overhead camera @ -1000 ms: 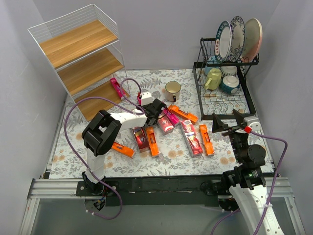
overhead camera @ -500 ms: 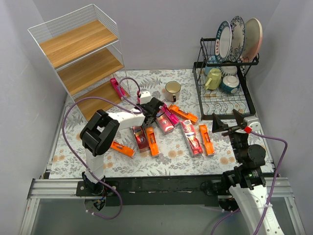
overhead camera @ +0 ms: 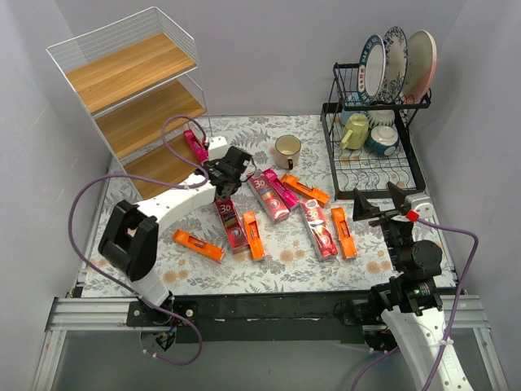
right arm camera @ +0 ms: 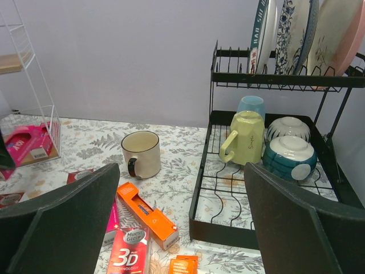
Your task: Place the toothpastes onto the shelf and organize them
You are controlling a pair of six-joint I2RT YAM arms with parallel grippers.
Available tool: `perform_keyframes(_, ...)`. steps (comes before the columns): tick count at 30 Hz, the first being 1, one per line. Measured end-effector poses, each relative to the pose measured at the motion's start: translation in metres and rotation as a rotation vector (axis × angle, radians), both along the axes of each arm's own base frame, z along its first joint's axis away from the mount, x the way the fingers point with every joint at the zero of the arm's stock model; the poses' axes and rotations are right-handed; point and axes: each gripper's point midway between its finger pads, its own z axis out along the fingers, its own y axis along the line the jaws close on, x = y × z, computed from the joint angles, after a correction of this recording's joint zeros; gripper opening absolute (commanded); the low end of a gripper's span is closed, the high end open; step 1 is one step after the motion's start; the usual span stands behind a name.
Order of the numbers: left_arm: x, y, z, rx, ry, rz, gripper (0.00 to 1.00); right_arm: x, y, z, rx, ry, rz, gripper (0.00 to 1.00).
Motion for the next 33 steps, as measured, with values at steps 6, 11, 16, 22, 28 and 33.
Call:
perform_keyframes(6,-0.007,0.064,0.019,-0.038,-0.019,0.109,0.35,0.0,0.001,-0.001,-0.003,0.004,0.004,0.99)
perform_keyframes(11,-0.009,0.096,0.011,-0.008,-0.008,0.142,0.35,-0.001,0.003,-0.001,-0.004,0.003,0.013,0.99)
perform_keyframes(16,0.0,0.109,0.001,0.038,-0.032,0.126,0.35,-0.003,0.003,0.0,-0.003,-0.001,0.018,0.99)
perform_keyframes(22,0.02,0.125,-0.017,0.072,-0.059,0.129,0.34,-0.007,0.004,0.003,0.0,-0.016,0.025,0.99)
perform_keyframes(28,0.032,0.134,-0.032,0.083,-0.07,0.117,0.36,-0.007,0.005,0.003,0.0,-0.015,0.03,0.99)
perform_keyframes(33,0.046,0.136,-0.045,0.086,-0.082,0.104,0.36,-0.008,0.007,0.003,-0.003,-0.017,0.039,0.99)
